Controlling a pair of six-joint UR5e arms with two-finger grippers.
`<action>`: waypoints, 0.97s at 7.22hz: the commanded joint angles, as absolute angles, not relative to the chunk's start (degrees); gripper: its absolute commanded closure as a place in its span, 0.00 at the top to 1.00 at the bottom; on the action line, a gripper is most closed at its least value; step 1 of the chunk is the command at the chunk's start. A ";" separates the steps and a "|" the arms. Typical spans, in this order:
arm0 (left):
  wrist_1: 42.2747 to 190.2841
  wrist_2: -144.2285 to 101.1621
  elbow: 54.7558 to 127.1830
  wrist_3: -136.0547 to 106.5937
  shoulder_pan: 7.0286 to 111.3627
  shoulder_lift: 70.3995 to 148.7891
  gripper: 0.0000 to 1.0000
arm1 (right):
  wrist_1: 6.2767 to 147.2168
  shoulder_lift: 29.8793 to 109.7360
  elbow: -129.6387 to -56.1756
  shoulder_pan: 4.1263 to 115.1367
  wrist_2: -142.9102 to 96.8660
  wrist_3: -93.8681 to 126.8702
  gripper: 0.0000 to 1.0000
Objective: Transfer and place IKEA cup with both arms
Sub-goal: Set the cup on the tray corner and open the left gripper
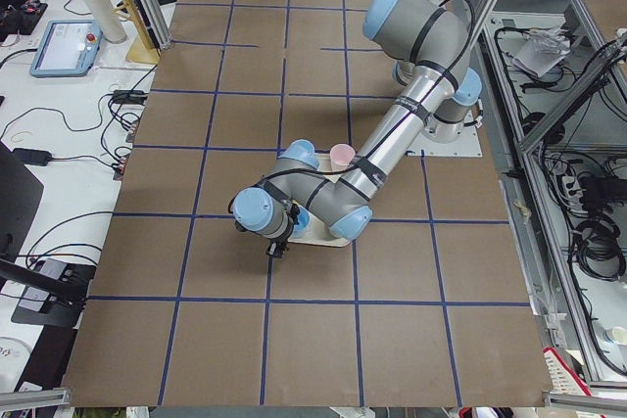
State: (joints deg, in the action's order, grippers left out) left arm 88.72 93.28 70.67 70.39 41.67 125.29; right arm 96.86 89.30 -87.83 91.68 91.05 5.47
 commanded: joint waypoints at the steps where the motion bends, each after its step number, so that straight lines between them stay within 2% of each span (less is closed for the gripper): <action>1: 98.23 93.52 67.94 60.44 47.61 120.88 0.78 | 96.77 89.30 -87.80 91.58 91.05 5.45 1.00; 4: 105.89 92.99 70.56 38.32 61.38 112.00 0.78 | 96.51 89.21 -87.80 91.41 90.97 5.45 1.00; 7: 105.47 92.72 76.00 17.35 76.95 104.27 0.77 | 96.42 89.21 -87.80 91.41 91.05 5.36 1.00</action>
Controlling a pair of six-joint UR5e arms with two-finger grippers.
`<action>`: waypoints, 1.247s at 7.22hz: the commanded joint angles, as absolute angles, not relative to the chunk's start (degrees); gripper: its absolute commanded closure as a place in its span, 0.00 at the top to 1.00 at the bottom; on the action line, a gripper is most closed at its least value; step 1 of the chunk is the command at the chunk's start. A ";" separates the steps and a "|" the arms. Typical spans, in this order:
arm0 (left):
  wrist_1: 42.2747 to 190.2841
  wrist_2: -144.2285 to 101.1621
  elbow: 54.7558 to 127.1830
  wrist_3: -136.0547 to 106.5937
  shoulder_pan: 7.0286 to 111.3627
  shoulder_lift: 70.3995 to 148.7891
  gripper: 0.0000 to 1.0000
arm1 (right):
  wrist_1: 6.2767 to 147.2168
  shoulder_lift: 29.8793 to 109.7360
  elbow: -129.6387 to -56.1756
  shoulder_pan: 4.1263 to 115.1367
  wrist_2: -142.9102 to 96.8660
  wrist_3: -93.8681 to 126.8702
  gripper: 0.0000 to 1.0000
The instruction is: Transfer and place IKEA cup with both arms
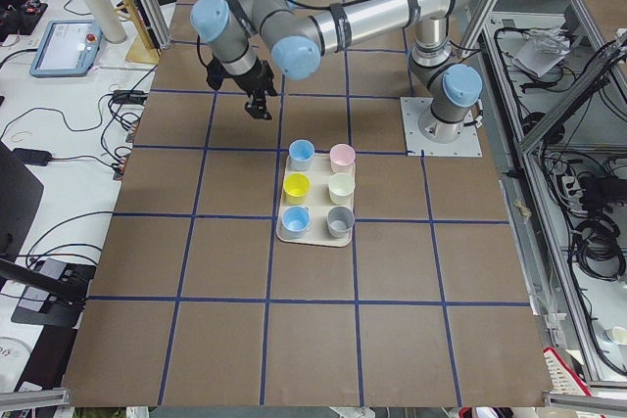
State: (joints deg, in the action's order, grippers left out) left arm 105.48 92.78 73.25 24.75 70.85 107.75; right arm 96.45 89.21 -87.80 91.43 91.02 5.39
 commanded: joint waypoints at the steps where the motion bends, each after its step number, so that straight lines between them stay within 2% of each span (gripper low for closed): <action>1: 104.42 92.38 78.03 13.14 80.56 101.02 0.77 | 96.42 89.21 -87.80 91.41 91.05 5.36 1.00; 4: 96.01 92.11 82.95 0.73 90.33 94.41 0.82 | 96.42 89.21 -87.89 91.58 91.05 5.54 1.00; 6: 89.95 92.11 90.66 0.17 90.62 89.85 0.89 | 96.33 89.21 -87.89 91.58 91.05 5.45 1.00; 7: 84.00 92.02 93.57 0.78 90.09 88.00 1.00 | 96.33 89.21 -87.89 91.58 91.05 5.45 1.00; 9: 83.58 92.11 92.90 0.79 88.60 85.70 1.00 | 96.33 89.21 -87.89 91.58 91.05 5.45 1.00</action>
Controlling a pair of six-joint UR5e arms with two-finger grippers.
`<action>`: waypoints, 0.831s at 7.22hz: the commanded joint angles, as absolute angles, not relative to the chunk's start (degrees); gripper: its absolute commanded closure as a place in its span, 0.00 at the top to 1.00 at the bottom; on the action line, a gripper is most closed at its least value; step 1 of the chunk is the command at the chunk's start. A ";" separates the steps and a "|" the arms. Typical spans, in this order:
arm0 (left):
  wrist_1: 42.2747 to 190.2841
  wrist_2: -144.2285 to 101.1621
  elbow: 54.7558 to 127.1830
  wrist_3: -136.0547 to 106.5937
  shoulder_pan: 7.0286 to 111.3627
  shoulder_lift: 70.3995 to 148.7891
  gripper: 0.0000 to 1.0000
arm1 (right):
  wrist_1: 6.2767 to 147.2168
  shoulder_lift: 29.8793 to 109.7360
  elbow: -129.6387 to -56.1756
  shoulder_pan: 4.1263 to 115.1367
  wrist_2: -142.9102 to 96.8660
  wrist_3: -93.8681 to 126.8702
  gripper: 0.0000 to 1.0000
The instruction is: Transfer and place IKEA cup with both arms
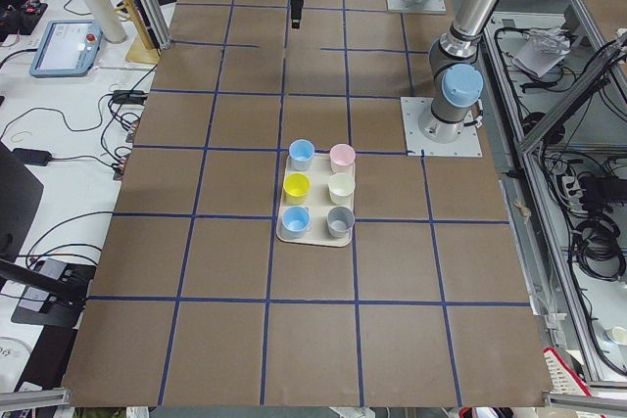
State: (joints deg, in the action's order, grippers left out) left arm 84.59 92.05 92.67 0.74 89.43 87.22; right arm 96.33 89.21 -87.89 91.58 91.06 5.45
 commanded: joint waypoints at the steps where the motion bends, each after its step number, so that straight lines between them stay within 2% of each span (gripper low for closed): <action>1: 86.46 91.94 94.03 1.05 87.38 85.43 1.00 | 96.33 89.21 -87.89 91.67 91.05 5.45 1.00; 6: 88.59 90.79 92.99 1.14 85.60 84.11 1.00 | 96.50 89.12 -87.98 91.67 91.05 5.45 1.00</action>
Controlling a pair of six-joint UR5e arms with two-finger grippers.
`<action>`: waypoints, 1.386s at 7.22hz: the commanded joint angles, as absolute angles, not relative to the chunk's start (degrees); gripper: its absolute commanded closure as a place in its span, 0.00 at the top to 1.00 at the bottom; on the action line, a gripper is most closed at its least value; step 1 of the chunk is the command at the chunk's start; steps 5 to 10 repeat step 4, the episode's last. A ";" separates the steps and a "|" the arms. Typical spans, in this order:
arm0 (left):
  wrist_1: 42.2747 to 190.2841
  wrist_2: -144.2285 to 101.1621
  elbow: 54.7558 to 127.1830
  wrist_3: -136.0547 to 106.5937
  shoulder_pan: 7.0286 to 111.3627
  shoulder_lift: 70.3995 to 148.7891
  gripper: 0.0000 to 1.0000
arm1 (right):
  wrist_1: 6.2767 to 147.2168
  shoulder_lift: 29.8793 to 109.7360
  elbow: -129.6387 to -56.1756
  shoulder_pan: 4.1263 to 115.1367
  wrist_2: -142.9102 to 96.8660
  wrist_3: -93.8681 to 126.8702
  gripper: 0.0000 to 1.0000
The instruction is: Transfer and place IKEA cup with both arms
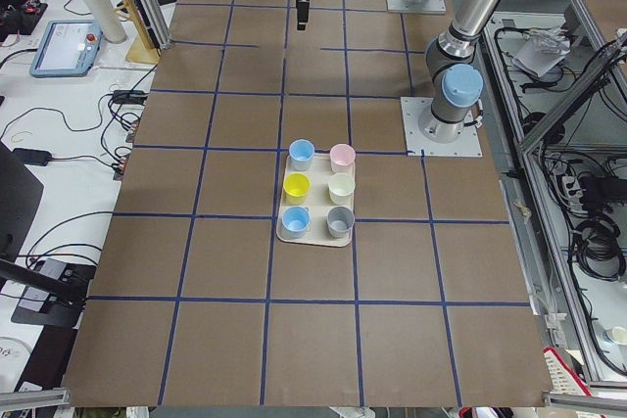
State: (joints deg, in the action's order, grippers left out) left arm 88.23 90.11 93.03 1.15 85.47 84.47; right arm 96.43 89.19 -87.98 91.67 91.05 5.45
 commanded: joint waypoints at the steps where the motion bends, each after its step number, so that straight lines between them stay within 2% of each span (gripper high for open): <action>1: 89.20 91.05 92.90 0.79 85.78 84.37 1.00 | 96.42 89.21 -87.98 91.67 91.05 5.45 1.00; 10: 89.21 91.93 91.15 0.18 86.57 85.51 1.00 | 96.42 89.21 -87.98 91.67 91.05 5.45 1.00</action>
